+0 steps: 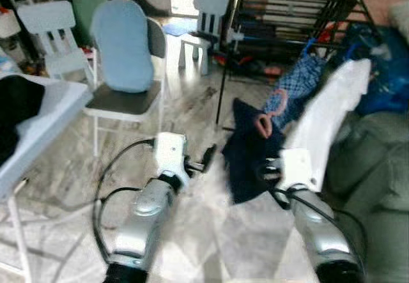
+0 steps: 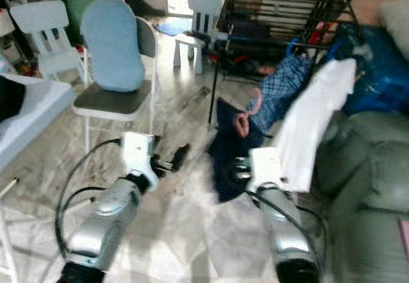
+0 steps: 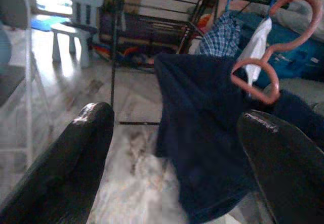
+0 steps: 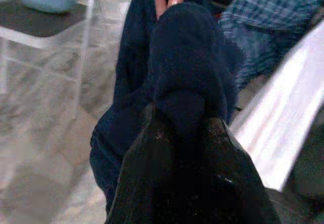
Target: Hang hanger
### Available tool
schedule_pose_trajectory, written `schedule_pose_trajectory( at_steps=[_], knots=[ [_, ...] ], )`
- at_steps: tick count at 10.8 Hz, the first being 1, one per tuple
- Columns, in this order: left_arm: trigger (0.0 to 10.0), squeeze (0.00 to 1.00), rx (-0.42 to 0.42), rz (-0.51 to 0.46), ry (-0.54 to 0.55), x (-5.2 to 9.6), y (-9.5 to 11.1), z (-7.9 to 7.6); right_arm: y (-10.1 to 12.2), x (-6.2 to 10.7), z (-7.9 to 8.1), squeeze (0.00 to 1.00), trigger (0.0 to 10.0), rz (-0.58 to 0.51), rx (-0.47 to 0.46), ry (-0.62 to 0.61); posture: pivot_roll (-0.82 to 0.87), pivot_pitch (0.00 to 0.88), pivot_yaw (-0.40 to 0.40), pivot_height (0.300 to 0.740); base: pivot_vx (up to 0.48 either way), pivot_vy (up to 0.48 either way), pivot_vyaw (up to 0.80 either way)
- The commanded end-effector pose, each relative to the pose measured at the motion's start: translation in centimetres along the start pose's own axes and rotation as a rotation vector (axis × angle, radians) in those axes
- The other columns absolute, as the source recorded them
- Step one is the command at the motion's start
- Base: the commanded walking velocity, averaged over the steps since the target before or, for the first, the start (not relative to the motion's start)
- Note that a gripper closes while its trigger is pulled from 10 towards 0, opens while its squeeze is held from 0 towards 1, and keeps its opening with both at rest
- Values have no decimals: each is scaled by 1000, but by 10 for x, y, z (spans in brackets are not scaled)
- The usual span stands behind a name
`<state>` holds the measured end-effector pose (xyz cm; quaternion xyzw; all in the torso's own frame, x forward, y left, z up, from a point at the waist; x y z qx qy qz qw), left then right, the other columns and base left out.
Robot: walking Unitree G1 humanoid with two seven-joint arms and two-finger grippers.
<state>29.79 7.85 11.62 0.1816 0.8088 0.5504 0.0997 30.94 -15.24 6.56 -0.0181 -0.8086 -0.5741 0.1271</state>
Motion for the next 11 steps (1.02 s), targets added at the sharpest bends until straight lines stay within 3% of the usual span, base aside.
schedule_pose_trajectory(
  at_steps=[1, 5, 7, 11],
  knots=[
    [10000, 0, 0, -3, -22, -2, 0, -7, 9, -2, -8, 0, 10000, -41, 12, -13, -107, 0, -18, 740, 0, -274, 0],
    [10000, 0, -2, 1, -19, -3, 0, -8, 10, -3, -8, 0, 10000, -43, 17, -11, -109, 0, -19, 740, 0, -205, 0],
    [10000, 0, -12, -18, 55, -5, 1, -1, 10, -2, -8, 0, 10000, -46, 18, -14, -110, 0, -19, 740, 0, 0, 0],
    [10000, 0, -49, -38, 184, -6, 4, 14, 12, -2, -5, 0, 10000, -59, 17, 12, -112, 0, -19, 740, 0, 0, 711]
  ],
)
Point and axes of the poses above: a point about 5 cm out from each wrist's last joint towards the gripper, its own x axis pointing back from the gripper into the wrist, its own y axis along the axis of the wrist's last joint, z = x × y, the point moved 1 cm from there along -x, pointing out of the wrist towards the gripper, and after that the axes turned 13 degrees about x, right-handed, at the moved point
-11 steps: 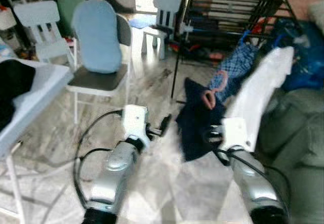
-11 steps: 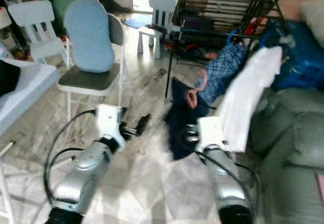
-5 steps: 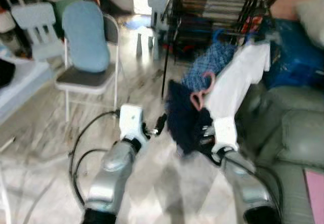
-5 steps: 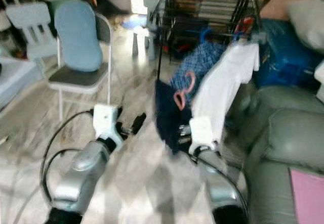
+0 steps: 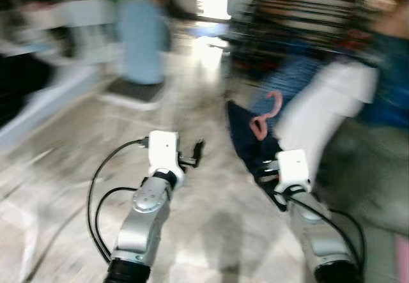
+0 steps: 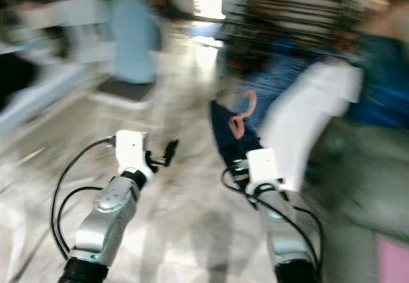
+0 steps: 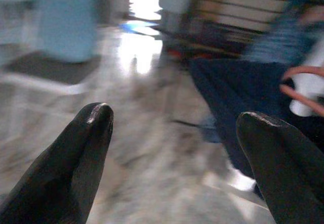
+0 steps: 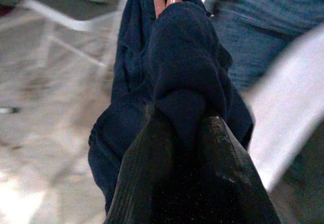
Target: Hang hanger
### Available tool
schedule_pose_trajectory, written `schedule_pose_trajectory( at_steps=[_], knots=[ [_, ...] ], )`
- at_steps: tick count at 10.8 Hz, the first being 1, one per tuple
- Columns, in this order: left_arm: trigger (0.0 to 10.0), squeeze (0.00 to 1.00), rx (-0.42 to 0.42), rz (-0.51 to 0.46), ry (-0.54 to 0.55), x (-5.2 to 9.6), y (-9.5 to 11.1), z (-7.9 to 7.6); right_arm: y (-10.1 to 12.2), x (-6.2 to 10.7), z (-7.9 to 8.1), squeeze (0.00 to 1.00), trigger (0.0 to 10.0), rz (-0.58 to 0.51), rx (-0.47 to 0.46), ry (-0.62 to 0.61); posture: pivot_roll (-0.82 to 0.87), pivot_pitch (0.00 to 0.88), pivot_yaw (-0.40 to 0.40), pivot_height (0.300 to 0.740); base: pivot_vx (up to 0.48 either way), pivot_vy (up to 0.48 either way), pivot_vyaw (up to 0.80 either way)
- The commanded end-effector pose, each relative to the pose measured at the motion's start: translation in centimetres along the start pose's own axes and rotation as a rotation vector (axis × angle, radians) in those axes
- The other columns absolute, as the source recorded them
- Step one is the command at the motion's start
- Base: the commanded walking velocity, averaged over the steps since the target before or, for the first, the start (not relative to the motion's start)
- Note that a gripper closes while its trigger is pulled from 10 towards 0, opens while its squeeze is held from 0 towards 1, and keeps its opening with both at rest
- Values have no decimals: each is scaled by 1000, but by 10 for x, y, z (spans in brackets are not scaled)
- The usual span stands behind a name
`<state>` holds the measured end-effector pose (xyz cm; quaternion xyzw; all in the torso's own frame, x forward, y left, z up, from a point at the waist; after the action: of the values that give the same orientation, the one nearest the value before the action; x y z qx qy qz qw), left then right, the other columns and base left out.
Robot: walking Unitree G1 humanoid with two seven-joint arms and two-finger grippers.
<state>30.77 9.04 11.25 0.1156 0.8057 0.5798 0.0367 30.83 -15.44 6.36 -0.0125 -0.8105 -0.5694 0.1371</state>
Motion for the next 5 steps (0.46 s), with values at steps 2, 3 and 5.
schedule_pose_trajectory(
  at_steps=[2, 3, 5],
  knots=[
    [10000, 0, -45, -25, 31, -4, 5, 4, 16, -2, -3, 0, 10000, -71, -7, 6, -113, 0, -18, 740, 0, 0, 800],
    [10000, 0, -57, -36, 51, -4, 7, 8, 17, -2, -1, 0, 10000, -77, -15, 16, -113, 0, -17, 740, 0, 0, 800],
    [10000, 0, -96, -36, 81, -4, 7, 13, 18, -2, 1, 0, 10000, -86, -23, 36, -111, 0, -16, 740, 0, 0, 800]
  ],
)
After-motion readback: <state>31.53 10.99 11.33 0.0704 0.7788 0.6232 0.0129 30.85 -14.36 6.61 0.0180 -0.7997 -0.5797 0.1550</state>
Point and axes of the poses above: a point about 5 cm out from each wrist's last joint towards the gripper, its own x axis pointing back from the gripper into the wrist, its own y axis along the axis of the wrist's last joint, z = x × y, the point moved 1 cm from there along -x, pointing out of the wrist towards the gripper, and after that the axes turned 13 degrees about x, right-handed, at the moved point
